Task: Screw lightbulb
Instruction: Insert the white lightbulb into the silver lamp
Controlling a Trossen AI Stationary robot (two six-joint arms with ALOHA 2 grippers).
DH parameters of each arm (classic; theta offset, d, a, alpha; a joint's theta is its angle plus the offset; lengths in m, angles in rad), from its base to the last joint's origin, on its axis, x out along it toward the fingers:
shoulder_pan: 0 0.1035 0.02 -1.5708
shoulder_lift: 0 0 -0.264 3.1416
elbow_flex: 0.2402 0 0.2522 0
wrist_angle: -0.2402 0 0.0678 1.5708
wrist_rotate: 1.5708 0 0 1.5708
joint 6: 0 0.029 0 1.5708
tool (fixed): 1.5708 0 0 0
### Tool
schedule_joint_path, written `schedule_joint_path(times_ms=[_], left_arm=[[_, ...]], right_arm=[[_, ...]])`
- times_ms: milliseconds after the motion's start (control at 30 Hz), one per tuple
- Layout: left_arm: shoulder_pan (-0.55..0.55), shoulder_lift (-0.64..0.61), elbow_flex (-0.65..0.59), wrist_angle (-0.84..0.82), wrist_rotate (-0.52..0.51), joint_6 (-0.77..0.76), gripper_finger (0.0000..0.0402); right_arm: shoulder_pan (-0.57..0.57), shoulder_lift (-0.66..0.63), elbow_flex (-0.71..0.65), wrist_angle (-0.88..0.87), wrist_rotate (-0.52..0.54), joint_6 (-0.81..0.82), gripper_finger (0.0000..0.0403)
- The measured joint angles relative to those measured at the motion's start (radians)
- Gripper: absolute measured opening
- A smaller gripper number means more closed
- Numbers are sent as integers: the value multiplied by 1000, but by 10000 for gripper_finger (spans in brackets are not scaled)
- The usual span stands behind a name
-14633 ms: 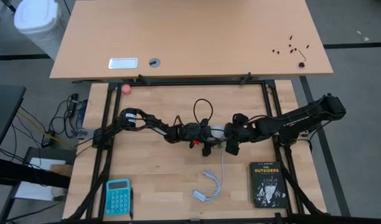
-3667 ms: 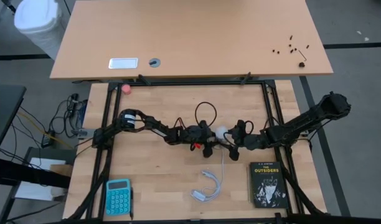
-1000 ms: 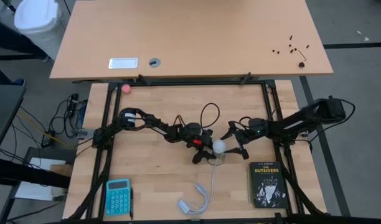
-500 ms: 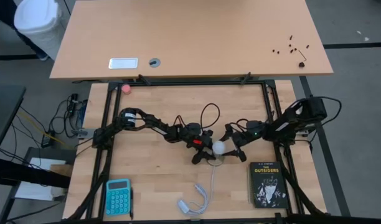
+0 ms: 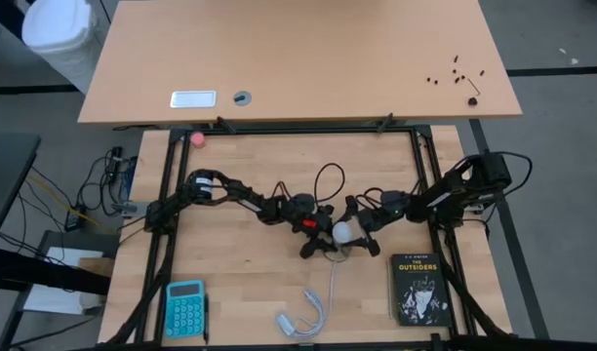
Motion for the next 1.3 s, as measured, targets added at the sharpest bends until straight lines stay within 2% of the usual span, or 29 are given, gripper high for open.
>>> schedule_joint_path(times_ms=[133, 733, 833, 1100, 1300], left_arm=[[0, -1, 1, -7, -22, -2, 204], [8, -2, 1, -21, -64, 9, 204], [8, -2, 1, -21, -88, 9, 204], [8, -2, 1, -20, -129, 6, 204], [10, -2, 1, -27, -183, 3, 204]], right_arm=[[6, 0, 3, -12, 46, -17, 307], [0, 0, 3, -22, 82, 13, 304], [6, 0, 3, -28, 110, 23, 285], [13, -1, 3, -51, 111, 39, 201], [12, -3, 3, -70, 137, 46, 172]])
